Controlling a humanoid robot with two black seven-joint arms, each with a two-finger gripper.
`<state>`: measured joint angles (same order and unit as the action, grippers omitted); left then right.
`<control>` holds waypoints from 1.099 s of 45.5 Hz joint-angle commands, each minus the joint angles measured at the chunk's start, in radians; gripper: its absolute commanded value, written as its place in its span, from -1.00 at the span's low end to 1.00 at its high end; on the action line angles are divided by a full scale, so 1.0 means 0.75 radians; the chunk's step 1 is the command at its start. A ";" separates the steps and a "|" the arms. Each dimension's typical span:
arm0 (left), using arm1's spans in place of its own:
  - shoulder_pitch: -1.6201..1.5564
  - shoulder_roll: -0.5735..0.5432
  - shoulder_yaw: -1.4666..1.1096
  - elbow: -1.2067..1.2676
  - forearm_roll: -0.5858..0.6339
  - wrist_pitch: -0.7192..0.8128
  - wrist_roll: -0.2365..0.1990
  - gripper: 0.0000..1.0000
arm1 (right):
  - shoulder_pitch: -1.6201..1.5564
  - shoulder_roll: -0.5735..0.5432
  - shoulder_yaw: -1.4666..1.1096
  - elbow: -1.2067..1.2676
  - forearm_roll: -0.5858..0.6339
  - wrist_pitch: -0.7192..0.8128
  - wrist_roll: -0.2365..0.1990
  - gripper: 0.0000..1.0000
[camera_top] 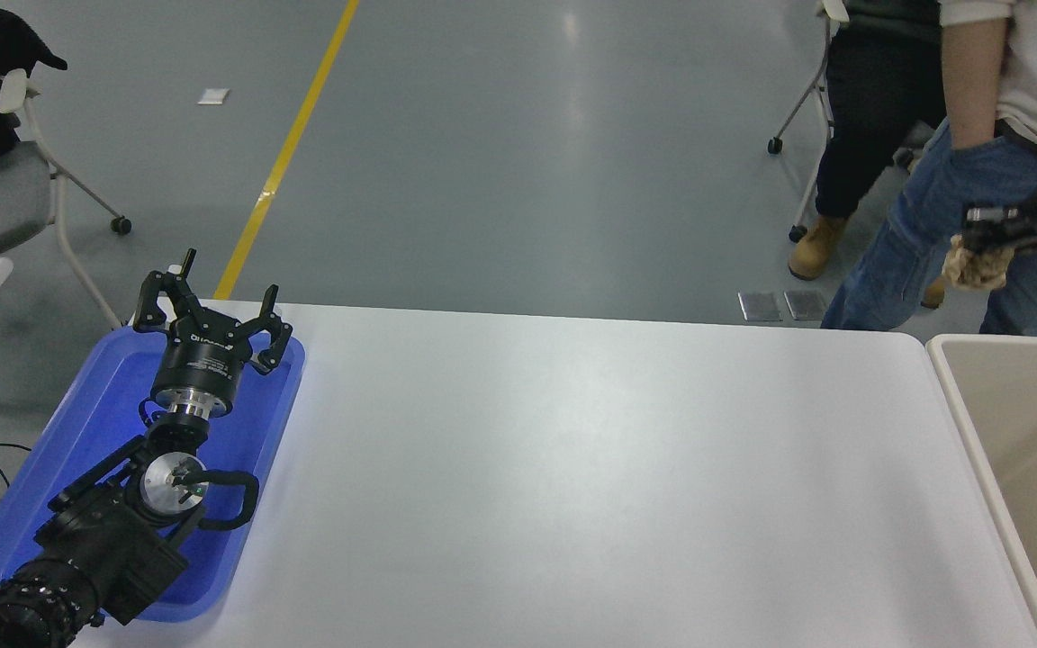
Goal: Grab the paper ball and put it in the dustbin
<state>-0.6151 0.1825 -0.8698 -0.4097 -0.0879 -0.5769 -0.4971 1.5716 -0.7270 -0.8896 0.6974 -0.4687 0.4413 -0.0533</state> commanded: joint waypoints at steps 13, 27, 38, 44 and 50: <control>-0.002 0.000 0.000 0.000 -0.001 0.000 0.000 1.00 | -0.664 0.043 0.135 -0.490 0.361 -0.353 -0.005 -1.00; 0.000 0.000 0.000 0.000 0.001 0.000 0.000 1.00 | -0.991 0.184 0.370 -0.703 0.361 -0.511 -0.003 -1.00; 0.000 0.000 0.000 0.000 0.001 0.000 0.000 1.00 | -1.116 0.262 0.470 -0.785 0.361 -0.543 -0.005 -1.00; 0.000 0.000 0.000 0.000 0.001 0.000 -0.002 1.00 | -1.149 0.284 0.472 -0.789 0.363 -0.572 -0.005 -1.00; -0.002 0.000 0.000 0.000 0.001 0.000 0.000 1.00 | -1.159 0.290 0.487 -0.789 0.363 -0.576 -0.005 -1.00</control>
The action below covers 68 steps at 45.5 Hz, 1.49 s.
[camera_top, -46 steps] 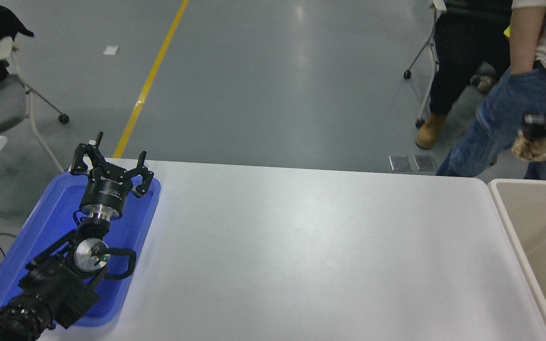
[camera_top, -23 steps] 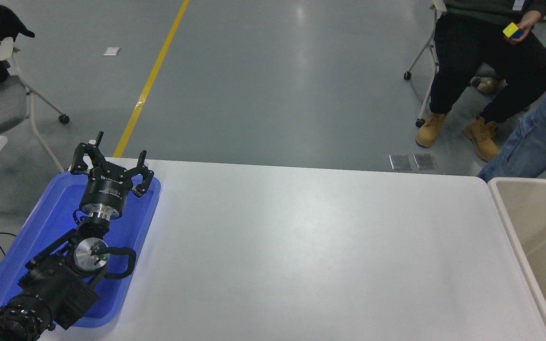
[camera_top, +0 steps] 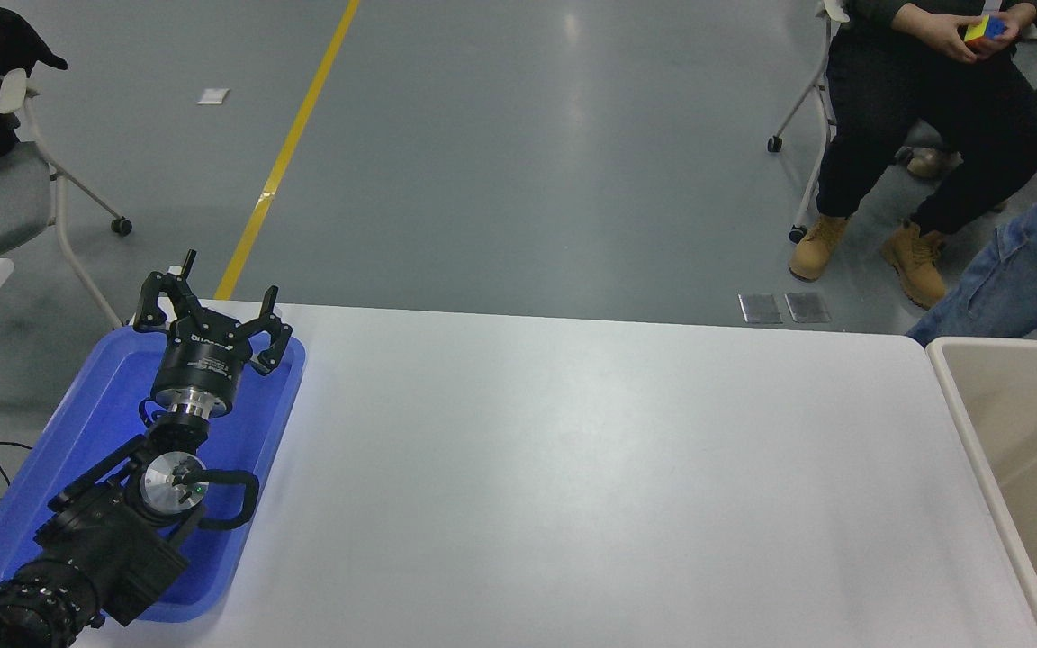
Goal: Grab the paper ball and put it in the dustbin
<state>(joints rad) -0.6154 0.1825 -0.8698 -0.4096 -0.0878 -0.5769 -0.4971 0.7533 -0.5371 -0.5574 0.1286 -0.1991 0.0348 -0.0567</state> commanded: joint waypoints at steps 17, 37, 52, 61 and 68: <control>0.000 0.000 0.000 0.000 0.000 0.000 0.000 1.00 | -0.074 0.037 0.046 -0.028 0.004 -0.138 0.000 0.99; 0.000 0.000 0.000 0.000 0.000 0.000 0.000 1.00 | 0.032 0.035 0.121 -0.002 0.006 -0.130 0.002 1.00; 0.000 0.000 0.000 0.000 0.000 0.000 0.000 1.00 | 0.331 0.025 0.657 0.027 0.010 -0.128 0.008 1.00; 0.000 0.000 0.000 0.000 0.000 0.000 -0.002 1.00 | 0.405 0.013 0.776 0.152 -0.004 -0.128 0.012 1.00; 0.000 0.000 0.000 0.000 -0.002 0.000 -0.002 1.00 | 0.405 0.015 1.131 0.209 -0.004 -0.132 0.053 1.00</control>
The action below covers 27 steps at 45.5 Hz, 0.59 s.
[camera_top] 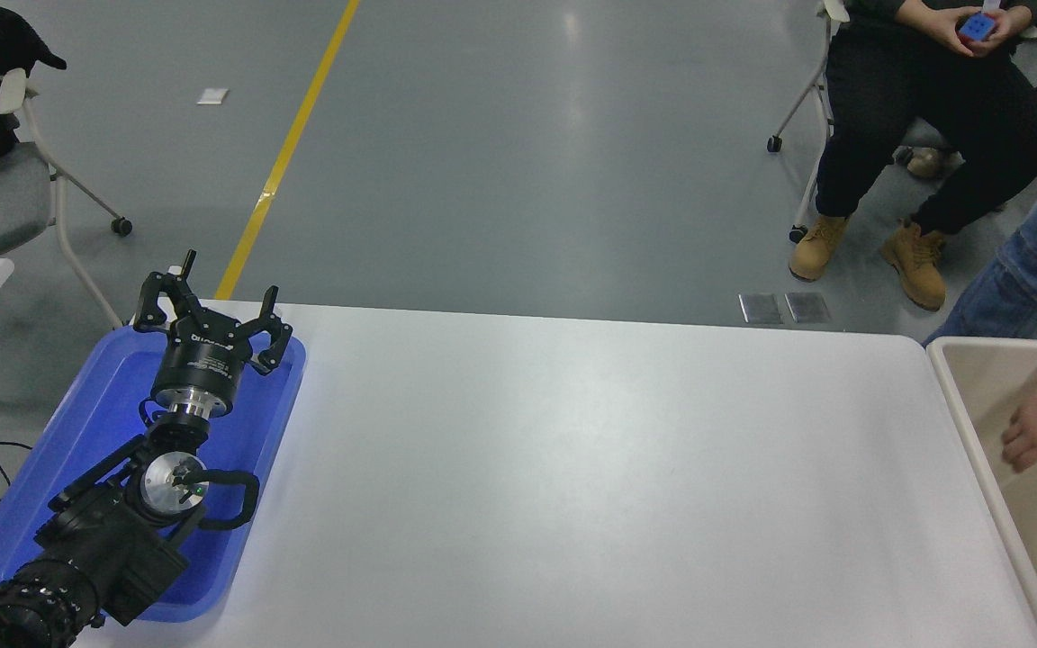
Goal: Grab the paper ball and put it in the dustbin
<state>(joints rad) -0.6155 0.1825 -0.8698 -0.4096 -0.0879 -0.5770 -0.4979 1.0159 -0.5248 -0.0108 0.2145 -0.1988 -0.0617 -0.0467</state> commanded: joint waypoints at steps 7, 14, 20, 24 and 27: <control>0.000 0.000 0.000 0.000 -0.001 0.000 -0.001 1.00 | 0.004 -0.032 0.701 0.274 -0.005 -0.002 0.148 1.00; 0.000 0.000 0.000 0.000 0.001 0.000 -0.001 1.00 | -0.094 -0.110 0.887 0.536 -0.009 0.000 0.412 1.00; 0.000 0.000 0.000 0.000 -0.001 0.000 0.001 1.00 | -0.215 -0.106 1.037 0.667 -0.013 0.025 0.678 1.00; 0.000 0.000 0.000 0.000 -0.001 0.000 -0.001 1.00 | -0.281 -0.096 1.086 0.706 -0.013 0.062 0.780 1.00; 0.000 0.000 0.000 0.000 -0.001 0.000 -0.001 1.00 | -0.326 -0.086 1.107 0.730 -0.013 0.068 0.801 1.00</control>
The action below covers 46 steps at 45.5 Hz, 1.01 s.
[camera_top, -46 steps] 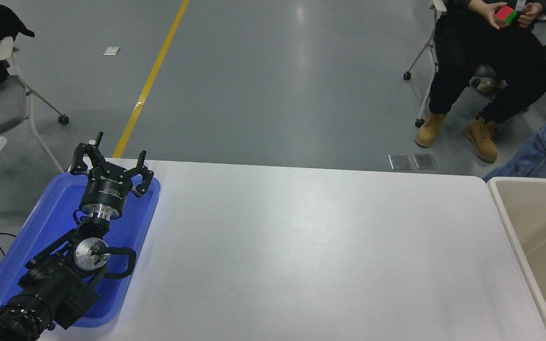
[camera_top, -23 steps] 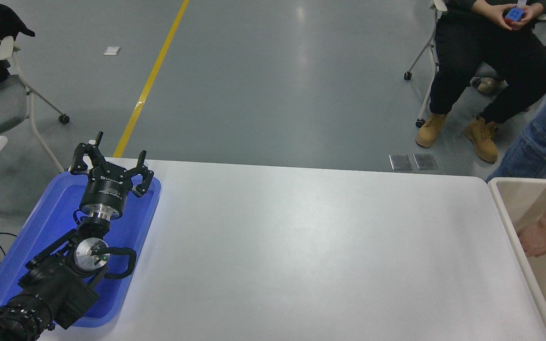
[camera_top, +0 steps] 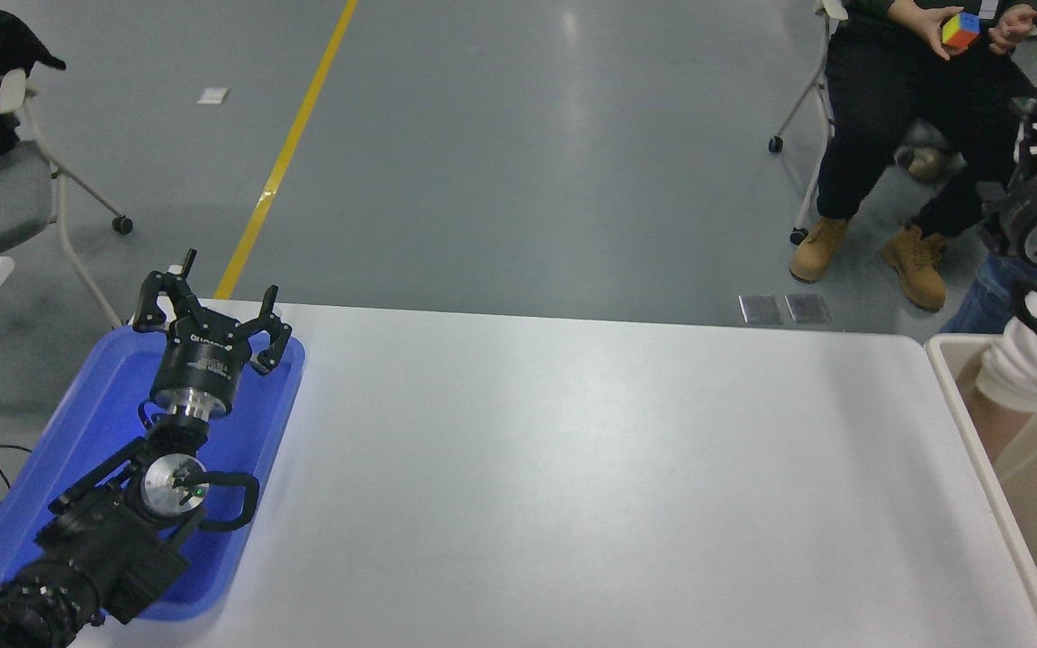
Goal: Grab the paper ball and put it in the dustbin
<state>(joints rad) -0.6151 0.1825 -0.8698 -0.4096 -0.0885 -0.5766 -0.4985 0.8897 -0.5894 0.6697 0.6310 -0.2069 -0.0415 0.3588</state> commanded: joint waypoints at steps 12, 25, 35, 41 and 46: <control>0.000 0.000 0.000 0.000 -0.001 0.000 0.000 1.00 | -0.354 0.131 0.308 0.220 -0.002 0.041 0.264 1.00; 0.000 0.000 0.000 0.000 -0.001 0.000 0.000 1.00 | -0.491 0.305 0.314 0.224 -0.002 0.043 0.262 1.00; 0.000 0.000 0.000 0.000 0.001 0.000 0.000 1.00 | -0.544 0.414 0.314 0.218 -0.002 0.059 0.264 1.00; 0.000 0.000 0.000 0.000 0.001 -0.002 0.002 1.00 | -0.540 0.428 0.314 0.218 0.000 0.059 0.264 1.00; 0.000 0.000 0.000 0.000 -0.001 0.000 0.000 1.00 | -0.542 0.426 0.314 0.210 0.002 0.057 0.264 1.00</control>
<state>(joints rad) -0.6151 0.1825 -0.8698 -0.4096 -0.0886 -0.5768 -0.4983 0.5002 -0.2994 0.9025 0.7938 -0.2082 0.0001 0.5550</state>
